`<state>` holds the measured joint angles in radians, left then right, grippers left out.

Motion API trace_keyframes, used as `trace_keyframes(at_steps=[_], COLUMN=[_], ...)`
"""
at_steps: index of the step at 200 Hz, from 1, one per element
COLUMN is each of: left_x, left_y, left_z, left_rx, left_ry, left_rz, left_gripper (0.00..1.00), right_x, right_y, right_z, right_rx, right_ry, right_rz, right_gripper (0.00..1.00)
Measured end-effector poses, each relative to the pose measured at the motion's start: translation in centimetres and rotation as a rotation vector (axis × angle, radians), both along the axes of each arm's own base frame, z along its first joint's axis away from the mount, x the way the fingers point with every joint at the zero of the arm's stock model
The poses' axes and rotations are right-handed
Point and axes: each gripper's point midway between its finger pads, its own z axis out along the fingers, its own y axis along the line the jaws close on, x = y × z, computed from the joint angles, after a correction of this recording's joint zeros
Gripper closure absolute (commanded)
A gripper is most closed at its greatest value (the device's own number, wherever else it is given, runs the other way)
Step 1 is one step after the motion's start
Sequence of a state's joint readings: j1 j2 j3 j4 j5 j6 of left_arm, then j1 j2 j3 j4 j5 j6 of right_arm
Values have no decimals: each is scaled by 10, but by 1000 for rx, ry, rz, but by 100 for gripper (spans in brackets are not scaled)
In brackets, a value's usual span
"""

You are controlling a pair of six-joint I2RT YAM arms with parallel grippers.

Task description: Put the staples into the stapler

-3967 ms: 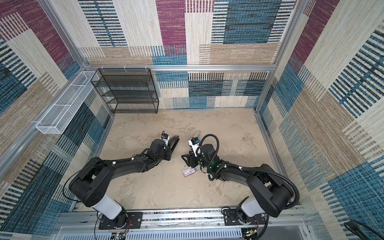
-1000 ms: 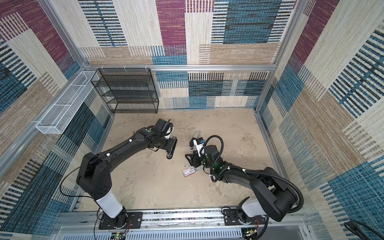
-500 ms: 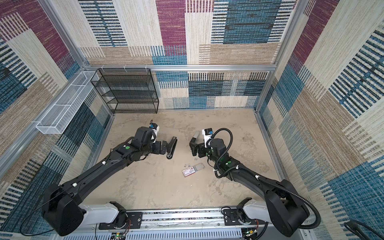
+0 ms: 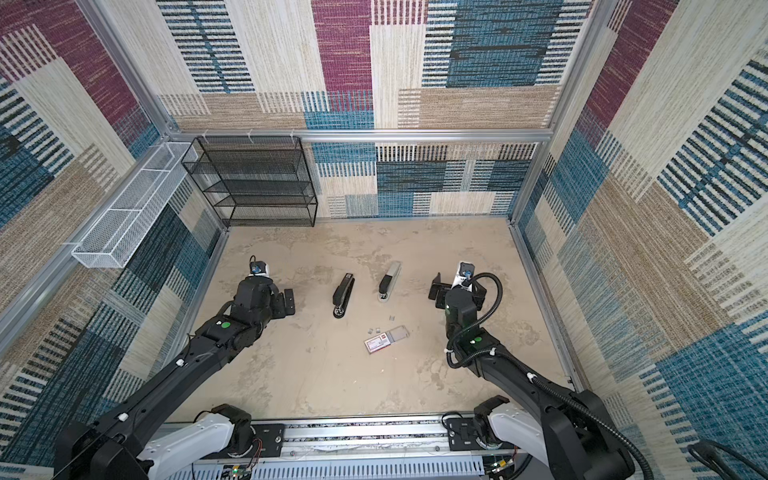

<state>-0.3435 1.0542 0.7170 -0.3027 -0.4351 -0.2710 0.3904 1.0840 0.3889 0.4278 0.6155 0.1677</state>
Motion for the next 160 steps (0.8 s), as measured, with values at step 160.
trace_keyframes(at_steps=[160], left_x=[62], left_y=[63], left_z=[-81], left_rx=[73], left_ry=[-269], left_rz=[29], left_gripper=[1], right_x=[16], right_y=[-69], right_z=[-56], right_rx=[-82], right_ry=[-97], right_rz=[7], right_gripper=[0])
